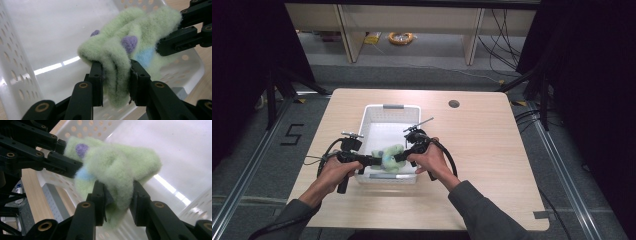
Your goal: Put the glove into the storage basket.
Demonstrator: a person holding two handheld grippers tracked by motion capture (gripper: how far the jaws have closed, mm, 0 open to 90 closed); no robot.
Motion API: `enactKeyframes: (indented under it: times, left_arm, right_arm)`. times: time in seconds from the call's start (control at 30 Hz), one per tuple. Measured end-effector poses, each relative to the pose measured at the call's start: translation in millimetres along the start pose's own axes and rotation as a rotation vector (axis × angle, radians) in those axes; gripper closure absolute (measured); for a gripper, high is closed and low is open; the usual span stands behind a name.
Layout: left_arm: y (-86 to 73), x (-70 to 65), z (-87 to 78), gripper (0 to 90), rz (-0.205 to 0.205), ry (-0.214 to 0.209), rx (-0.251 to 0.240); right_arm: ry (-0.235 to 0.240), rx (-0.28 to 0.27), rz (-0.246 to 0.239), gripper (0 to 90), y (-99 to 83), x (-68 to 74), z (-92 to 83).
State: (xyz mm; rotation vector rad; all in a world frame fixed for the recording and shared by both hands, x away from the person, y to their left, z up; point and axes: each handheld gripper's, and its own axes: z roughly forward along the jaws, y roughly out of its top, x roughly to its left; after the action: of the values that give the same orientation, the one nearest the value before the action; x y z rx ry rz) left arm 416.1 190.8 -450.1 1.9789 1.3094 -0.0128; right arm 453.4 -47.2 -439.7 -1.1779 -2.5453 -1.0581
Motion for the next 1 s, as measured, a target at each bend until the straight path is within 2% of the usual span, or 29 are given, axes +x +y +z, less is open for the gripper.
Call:
enactKeyframes:
  times: [0.1, 0.13, 0.2, 0.23, 0.3, 0.47, 0.5, 0.53, 0.57, 0.63, 0.7, 0.8, 0.9, 0.93, 1.0]
  left_arm:
    - [-0.3, 0.8, 1.7, 67.5, -0.001, 0.006, 0.006]
    - [-0.5, 0.2, 3.5, 67.4, -0.02, 0.002, -0.005]
    - [-0.6, 1.9, 4.3, 67.3, -0.012, 0.005, 0.008]
    - [-0.7, 3.1, 4.2, 67.3, 0.005, 0.004, 0.02]
    - [-0.8, 3.9, 5.2, 67.1, 0.008, 0.01, 0.031]
    - [-2.1, 7.0, 9.0, 66.4, -0.021, 0.001, 0.033]
    - [-2.0, 7.8, 8.3, 66.4, -0.006, 0.01, 0.046]
    - [-1.9, 8.4, 8.7, 66.2, -0.006, -0.001, 0.048]
    - [-1.8, 8.0, 9.2, 66.1, -0.006, 0.003, 0.048]
    - [-1.8, 6.4, 10.5, 66.0, -0.008, 0.015, 0.044]
    - [-1.3, 5.9, 11.2, 65.4, -0.011, 0.013, 0.046]
    - [-1.0, 4.7, 12.7, 64.6, -0.001, 0.027, 0.046]
    - [-0.8, 5.3, 14.4, 61.8, 0.0, 0.036, 0.048]
    - [0.4, 6.2, 14.6, 61.2, 0.014, 0.042, 0.061]
    - [1.6, 5.2, 14.9, 59.3, 0.01, 0.042, 0.052]
  right_arm:
    - [-0.001, 0.009, 0.003, 69.2, 0.1, -0.6, 3.0]
    - [-0.004, 0.022, 0.028, 69.1, -0.1, 0.1, 3.5]
    - [-0.004, 0.024, 0.018, 69.0, -0.1, -1.1, 5.8]
    - [-0.007, 0.02, -0.001, 69.0, 0.0, -2.2, 6.8]
    - [-0.011, 0.033, 0.007, 68.7, -0.1, -1.2, 8.3]
    - [-0.021, 0.054, 0.0, 68.0, -0.5, 0.5, 12.2]
    - [-0.023, 0.059, -0.006, 67.7, -0.5, -0.1, 13.1]
    - [-0.017, 0.064, -0.015, 67.6, -0.4, -0.5, 13.9]
    - [-0.032, 0.067, -0.01, 67.4, -0.8, 0.2, 14.6]
    - [-0.027, 0.1, 0.007, 67.3, -0.2, 0.2, 14.6]
    - [-0.017, 0.088, -0.029, 66.9, 0.2, -1.7, 15.6]
    - [-0.025, 0.095, -0.025, 66.5, -0.3, -0.7, 15.9]
    - [-0.051, 0.091, -0.03, 65.2, -0.2, 0.4, 16.1]
    - [-0.06, 0.105, -0.04, 63.3, 0.6, 2.2, 16.6]
    - [-0.079, 0.11, -0.056, 62.6, 1.2, 2.3, 17.6]
